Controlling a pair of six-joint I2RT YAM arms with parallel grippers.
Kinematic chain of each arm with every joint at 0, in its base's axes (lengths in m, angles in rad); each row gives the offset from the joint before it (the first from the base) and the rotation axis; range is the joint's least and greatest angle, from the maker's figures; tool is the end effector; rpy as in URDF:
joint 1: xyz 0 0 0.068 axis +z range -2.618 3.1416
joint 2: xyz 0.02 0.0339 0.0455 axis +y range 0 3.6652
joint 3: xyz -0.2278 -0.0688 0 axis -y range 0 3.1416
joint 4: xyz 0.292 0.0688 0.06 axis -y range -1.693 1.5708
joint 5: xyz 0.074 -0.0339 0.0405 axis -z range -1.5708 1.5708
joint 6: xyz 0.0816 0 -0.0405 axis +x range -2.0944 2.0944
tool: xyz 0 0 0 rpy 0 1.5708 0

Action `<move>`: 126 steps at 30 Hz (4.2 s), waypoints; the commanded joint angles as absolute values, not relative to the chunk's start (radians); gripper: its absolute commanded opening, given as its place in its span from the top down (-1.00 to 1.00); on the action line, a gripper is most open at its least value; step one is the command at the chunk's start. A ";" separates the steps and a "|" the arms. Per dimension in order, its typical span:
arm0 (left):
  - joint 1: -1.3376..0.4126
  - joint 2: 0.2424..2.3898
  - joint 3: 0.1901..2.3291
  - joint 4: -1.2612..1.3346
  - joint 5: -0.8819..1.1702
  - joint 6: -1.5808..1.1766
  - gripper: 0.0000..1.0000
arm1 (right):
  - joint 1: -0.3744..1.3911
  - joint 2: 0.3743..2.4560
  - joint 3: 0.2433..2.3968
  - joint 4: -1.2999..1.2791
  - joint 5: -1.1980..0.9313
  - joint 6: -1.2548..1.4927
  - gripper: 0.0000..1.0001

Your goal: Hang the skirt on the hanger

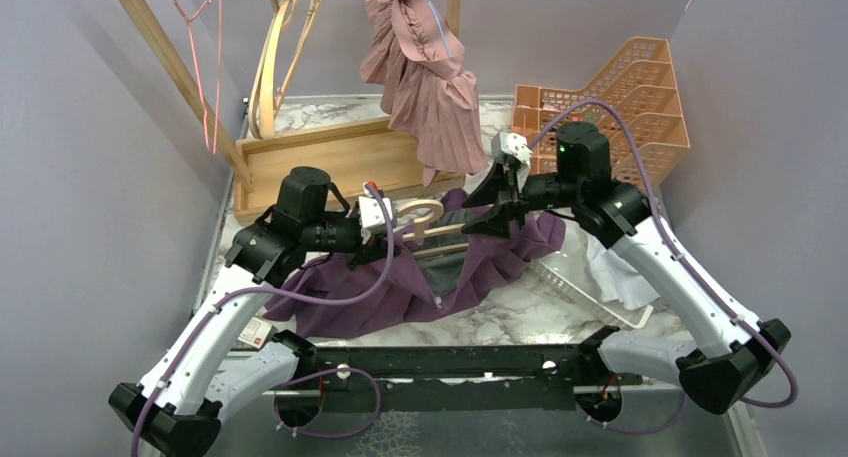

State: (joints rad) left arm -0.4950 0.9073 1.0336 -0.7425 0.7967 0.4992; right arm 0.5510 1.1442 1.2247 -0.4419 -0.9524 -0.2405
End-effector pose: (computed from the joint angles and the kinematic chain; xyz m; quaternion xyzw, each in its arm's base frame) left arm 0.2088 -0.1790 0.3135 0.5470 0.6346 -0.3437 0.4241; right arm 0.2425 0.2270 0.3613 -0.5223 0.5742 0.4507 0.4409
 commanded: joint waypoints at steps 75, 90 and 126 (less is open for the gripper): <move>-0.497 0.859 1.130 -0.089 0.453 -0.109 -0.17 | 0.830 1.331 1.546 -0.273 -0.565 0.229 0.98; -0.502 0.897 1.067 0.060 0.491 -0.112 0.19 | 0.834 1.318 1.522 -0.262 -0.550 0.301 0.98; -0.512 0.835 1.116 0.177 0.497 -0.180 1.00 | 0.834 1.091 1.510 -0.789 -0.234 0.043 -0.38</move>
State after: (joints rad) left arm -0.5106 0.8822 1.0710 0.0475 0.4671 -0.1574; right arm 0.8303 1.0771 1.4662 -0.7128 -0.2314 0.0933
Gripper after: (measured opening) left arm 0.174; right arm 0.689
